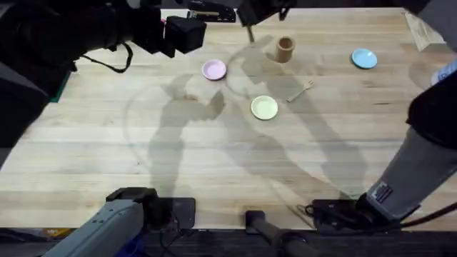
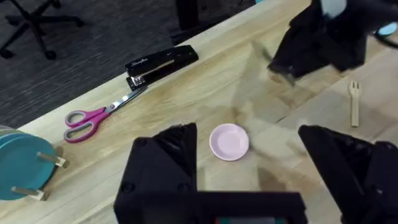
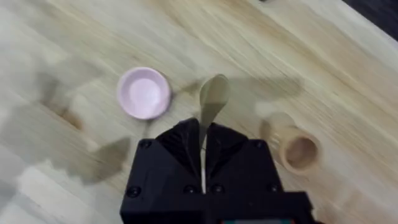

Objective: Pick up a utensil and set it on the pink plate, then put the other utensil in the container.

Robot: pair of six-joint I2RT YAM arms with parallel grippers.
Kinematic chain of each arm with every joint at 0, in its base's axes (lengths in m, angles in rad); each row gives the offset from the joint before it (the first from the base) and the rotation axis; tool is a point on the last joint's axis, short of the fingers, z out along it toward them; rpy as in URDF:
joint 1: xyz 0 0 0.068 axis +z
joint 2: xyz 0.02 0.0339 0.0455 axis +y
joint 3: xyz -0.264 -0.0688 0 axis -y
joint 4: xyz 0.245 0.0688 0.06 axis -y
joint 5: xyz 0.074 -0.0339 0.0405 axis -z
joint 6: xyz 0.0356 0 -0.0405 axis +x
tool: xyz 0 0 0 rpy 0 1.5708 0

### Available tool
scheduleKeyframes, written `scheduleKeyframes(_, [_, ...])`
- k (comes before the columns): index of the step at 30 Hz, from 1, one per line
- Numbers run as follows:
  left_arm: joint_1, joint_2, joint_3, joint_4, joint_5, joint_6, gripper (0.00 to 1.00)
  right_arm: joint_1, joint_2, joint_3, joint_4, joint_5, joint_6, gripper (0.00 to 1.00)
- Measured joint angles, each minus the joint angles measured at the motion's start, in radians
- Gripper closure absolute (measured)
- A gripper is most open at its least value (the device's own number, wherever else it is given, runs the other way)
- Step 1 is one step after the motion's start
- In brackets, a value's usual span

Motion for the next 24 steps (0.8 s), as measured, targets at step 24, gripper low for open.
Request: scheduleKeyframes(24, [0.0,0.0,0.0,0.0,0.0,0.0,0.007,0.104,0.245,0.0,0.158,-0.059,0.091,0.97])
